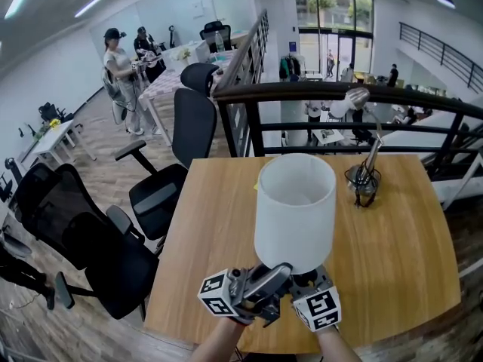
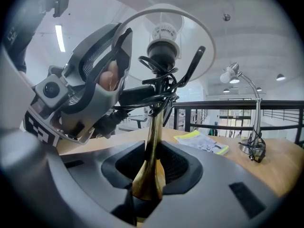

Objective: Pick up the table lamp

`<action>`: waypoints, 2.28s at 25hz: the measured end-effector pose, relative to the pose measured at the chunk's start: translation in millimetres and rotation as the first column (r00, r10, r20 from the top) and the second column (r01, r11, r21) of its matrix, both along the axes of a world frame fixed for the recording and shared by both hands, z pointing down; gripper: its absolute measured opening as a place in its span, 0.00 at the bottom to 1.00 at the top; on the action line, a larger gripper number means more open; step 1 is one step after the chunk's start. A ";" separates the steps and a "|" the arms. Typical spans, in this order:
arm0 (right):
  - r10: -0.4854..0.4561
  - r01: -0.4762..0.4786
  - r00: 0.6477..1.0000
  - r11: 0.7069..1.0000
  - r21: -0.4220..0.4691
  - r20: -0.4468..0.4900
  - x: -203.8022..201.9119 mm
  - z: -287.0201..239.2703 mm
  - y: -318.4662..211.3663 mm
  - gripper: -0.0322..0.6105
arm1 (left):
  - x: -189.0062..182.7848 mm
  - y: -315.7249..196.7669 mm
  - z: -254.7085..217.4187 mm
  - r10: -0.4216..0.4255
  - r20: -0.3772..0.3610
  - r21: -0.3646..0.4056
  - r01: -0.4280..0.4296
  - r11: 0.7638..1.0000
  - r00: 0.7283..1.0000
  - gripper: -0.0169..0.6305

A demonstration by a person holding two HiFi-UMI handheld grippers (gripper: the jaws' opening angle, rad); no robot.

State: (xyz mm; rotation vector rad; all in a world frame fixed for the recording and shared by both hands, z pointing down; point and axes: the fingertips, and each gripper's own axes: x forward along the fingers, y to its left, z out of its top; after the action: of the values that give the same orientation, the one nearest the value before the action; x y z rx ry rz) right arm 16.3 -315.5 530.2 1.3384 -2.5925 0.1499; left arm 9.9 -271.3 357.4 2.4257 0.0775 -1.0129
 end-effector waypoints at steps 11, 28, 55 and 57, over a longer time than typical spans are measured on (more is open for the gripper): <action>0.005 -0.005 1.000 1.000 0.024 0.006 3.0 -27.4 -0.1 0.22 | 3.9 5.3 -25.8 0.006 0.009 0.039 -0.006 0.999 1.000 0.08; 0.011 -0.011 1.000 0.997 0.079 0.004 1.2 -64.9 -3.9 0.22 | 1.9 9.3 -60.5 -0.004 0.012 0.106 0.003 0.994 1.000 0.08; 0.006 -0.008 1.000 0.992 0.130 0.012 -0.6 -99.1 -18.1 0.22 | 0.6 3.4 -91.3 -0.025 0.005 0.176 0.024 0.984 1.000 0.08; 0.004 -0.006 1.000 0.991 0.132 0.013 -0.6 -100.4 -19.4 0.22 | 0.9 2.5 -92.8 -0.027 0.006 0.180 0.026 0.983 1.000 0.08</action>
State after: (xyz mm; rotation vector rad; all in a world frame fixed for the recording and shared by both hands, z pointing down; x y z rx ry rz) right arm 15.7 -334.9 429.8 1.3915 -2.6508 -0.0128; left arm 10.8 -268.9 264.7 2.6002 0.1395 -1.0479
